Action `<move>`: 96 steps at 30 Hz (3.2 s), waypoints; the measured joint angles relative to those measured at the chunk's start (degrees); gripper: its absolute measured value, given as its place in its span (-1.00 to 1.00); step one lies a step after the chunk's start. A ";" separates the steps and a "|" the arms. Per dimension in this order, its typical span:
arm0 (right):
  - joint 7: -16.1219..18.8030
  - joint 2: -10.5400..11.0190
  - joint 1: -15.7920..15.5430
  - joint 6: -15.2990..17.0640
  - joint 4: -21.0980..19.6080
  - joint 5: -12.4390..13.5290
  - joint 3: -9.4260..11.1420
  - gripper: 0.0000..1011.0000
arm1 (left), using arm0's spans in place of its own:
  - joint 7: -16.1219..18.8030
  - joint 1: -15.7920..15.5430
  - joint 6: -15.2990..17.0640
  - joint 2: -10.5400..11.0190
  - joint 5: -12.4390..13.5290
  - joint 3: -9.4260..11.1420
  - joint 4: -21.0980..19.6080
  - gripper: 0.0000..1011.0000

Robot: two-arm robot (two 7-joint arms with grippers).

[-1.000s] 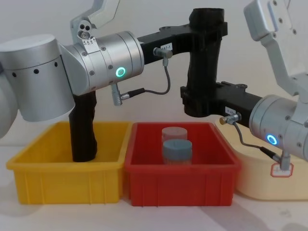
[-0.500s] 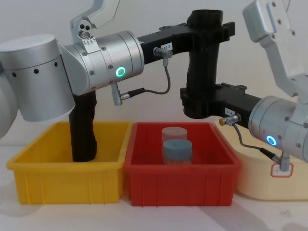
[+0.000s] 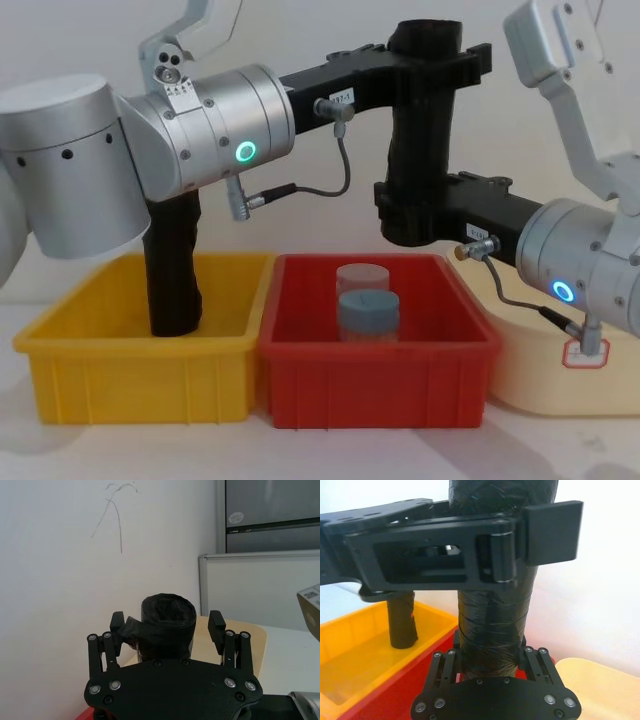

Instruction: Pick up the garbage bag with the one hand and transfer it to the other hand.

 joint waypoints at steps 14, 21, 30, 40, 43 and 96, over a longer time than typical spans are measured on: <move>0.00 0.01 0.00 -0.01 0.00 0.00 0.00 0.12 | 1.87 2.35 -1.30 1.53 -0.41 -0.68 -2.53 0.98; 0.00 0.00 0.00 0.00 -0.01 0.00 0.00 0.12 | 2.60 3.75 -1.45 2.76 -0.71 -1.02 -4.52 0.98; 0.00 0.00 0.00 0.00 -0.01 0.03 0.00 0.12 | 3.29 7.41 -0.64 5.42 -2.54 -2.29 -9.39 0.98; 0.01 -0.04 0.00 -0.01 -0.01 0.02 0.04 0.12 | 5.44 12.46 0.22 8.68 -4.38 -4.64 -15.40 0.98; -0.05 -0.15 0.00 0.03 -0.01 0.03 0.19 0.12 | 7.07 14.91 0.45 10.02 -4.63 -5.99 -18.05 0.98; -18.39 -2.13 5.70 11.88 8.48 -8.49 9.55 0.64 | 13.46 26.60 0.98 14.00 -2.73 -13.28 -28.50 0.98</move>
